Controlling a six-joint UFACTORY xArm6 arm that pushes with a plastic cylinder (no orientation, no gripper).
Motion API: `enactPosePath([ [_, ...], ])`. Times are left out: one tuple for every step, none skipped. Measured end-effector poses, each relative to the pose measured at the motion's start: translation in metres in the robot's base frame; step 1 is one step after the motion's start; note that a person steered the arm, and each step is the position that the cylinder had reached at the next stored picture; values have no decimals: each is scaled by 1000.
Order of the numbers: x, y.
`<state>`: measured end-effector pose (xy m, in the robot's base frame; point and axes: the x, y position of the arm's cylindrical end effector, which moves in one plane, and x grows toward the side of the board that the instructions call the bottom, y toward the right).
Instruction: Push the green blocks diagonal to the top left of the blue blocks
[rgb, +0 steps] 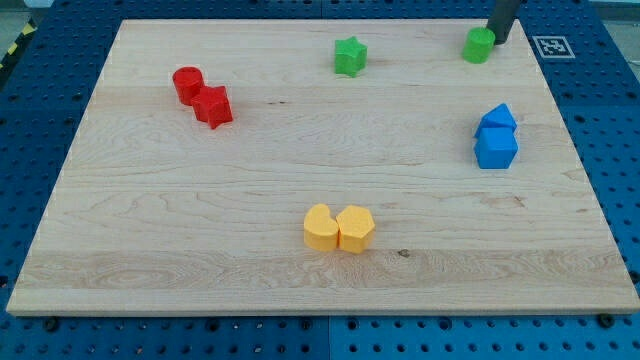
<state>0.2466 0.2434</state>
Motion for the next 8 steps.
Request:
enactPosePath([
  [22,-11],
  [33,-29],
  [39,-50],
  [49,-72],
  [55,-92],
  [59,-110],
  [59,-121],
  [59,-129],
])
